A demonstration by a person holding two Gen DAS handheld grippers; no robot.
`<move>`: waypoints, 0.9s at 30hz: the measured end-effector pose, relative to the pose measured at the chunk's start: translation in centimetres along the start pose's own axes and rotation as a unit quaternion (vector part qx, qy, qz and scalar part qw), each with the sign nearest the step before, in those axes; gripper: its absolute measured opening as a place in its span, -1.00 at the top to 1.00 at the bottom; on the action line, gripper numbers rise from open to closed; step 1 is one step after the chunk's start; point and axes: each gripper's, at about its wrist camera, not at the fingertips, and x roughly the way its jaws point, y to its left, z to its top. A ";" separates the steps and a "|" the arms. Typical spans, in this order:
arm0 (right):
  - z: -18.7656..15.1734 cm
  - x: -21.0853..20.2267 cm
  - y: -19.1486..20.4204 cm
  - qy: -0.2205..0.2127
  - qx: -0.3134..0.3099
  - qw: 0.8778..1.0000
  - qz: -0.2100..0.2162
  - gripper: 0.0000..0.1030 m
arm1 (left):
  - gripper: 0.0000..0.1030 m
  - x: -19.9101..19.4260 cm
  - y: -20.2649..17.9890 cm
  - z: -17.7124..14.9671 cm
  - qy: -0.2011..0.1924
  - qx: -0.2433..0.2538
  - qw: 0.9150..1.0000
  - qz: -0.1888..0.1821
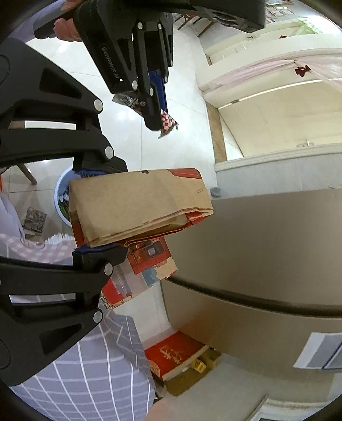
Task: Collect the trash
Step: 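Carry the packet and cardboard box over the blue bin and open both grippers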
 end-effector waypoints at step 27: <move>-0.3 5.3 4.2 0.052 0.060 0.997 0.004 -0.67 | -0.24 0.2 7.4 -4.0 0.014 -0.056 0.997 0.050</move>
